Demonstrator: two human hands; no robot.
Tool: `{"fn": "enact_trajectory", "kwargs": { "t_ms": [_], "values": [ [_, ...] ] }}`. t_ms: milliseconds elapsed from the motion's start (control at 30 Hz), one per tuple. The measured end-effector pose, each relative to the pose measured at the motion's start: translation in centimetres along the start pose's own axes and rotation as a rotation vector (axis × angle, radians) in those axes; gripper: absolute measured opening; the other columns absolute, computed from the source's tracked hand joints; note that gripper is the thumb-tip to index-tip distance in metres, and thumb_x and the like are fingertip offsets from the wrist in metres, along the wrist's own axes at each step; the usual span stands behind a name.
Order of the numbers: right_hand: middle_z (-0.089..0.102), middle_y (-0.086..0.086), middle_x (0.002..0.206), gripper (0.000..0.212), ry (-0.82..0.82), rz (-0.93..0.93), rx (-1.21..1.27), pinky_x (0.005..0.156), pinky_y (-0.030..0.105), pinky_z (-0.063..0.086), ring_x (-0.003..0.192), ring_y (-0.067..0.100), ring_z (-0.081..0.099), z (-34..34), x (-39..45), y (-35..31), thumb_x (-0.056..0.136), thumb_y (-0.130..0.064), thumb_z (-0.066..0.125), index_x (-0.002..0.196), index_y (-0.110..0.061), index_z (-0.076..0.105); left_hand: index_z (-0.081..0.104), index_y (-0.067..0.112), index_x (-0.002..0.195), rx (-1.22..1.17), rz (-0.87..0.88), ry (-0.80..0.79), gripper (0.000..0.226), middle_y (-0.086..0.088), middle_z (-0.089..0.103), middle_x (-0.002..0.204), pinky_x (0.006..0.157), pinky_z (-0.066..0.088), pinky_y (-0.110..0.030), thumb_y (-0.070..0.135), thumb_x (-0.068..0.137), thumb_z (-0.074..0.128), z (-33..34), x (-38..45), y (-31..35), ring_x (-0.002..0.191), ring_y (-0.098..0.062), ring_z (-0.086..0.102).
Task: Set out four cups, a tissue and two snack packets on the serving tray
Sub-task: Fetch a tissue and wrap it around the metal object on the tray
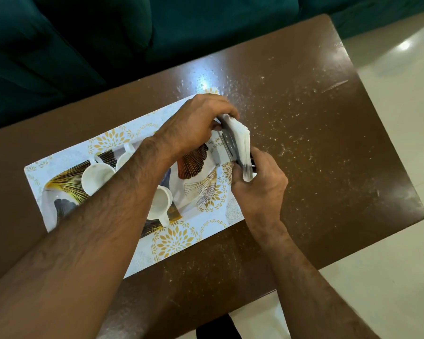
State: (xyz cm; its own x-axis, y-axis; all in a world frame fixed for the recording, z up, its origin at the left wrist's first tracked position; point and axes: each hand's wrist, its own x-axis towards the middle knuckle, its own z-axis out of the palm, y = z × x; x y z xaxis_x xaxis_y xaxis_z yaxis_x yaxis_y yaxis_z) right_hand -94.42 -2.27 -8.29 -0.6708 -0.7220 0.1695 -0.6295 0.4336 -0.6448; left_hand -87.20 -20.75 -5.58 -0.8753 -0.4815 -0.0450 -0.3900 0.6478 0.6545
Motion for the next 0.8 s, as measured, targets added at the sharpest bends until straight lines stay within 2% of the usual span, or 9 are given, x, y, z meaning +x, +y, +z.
{"fn": "enact_trajectory", "kwargs": {
  "t_ms": [533,667,800],
  "values": [
    [0.070,0.010,0.093,0.033,-0.027,0.002,-0.014,0.072,0.038,0.058,0.080,0.023,0.066,-0.3,-0.2,-0.2,0.085,-0.012,0.076,0.115,-0.001,0.069,0.073,0.012,0.118,0.015,-0.001,-0.012,0.047,-0.006,0.072,0.115,0.089,0.059,-0.033,-0.019,0.083,0.066,0.2,-0.5,0.0,0.111,-0.020,0.063],
    [0.071,0.011,0.099,0.039,-0.047,0.015,-0.032,0.077,0.041,0.059,0.087,0.024,0.068,-0.4,-0.3,-0.6,0.086,-0.014,0.077,0.121,0.000,0.067,0.071,0.014,0.124,0.048,-0.001,-0.023,0.046,-0.004,0.071,0.122,0.098,0.055,-0.037,-0.012,0.086,0.069,-0.1,-1.0,0.1,0.119,-0.022,0.061],
    [0.070,0.012,0.114,0.045,-0.007,-0.021,-0.053,0.090,0.041,0.057,0.103,0.027,0.068,-0.8,-0.3,-1.3,0.089,-0.020,0.072,0.129,0.000,0.063,0.062,0.010,0.136,0.092,-0.008,-0.029,0.045,-0.006,0.065,0.137,0.115,0.041,-0.041,0.007,0.092,0.071,-0.5,-1.7,0.3,0.134,-0.026,0.053]
  ]
}}
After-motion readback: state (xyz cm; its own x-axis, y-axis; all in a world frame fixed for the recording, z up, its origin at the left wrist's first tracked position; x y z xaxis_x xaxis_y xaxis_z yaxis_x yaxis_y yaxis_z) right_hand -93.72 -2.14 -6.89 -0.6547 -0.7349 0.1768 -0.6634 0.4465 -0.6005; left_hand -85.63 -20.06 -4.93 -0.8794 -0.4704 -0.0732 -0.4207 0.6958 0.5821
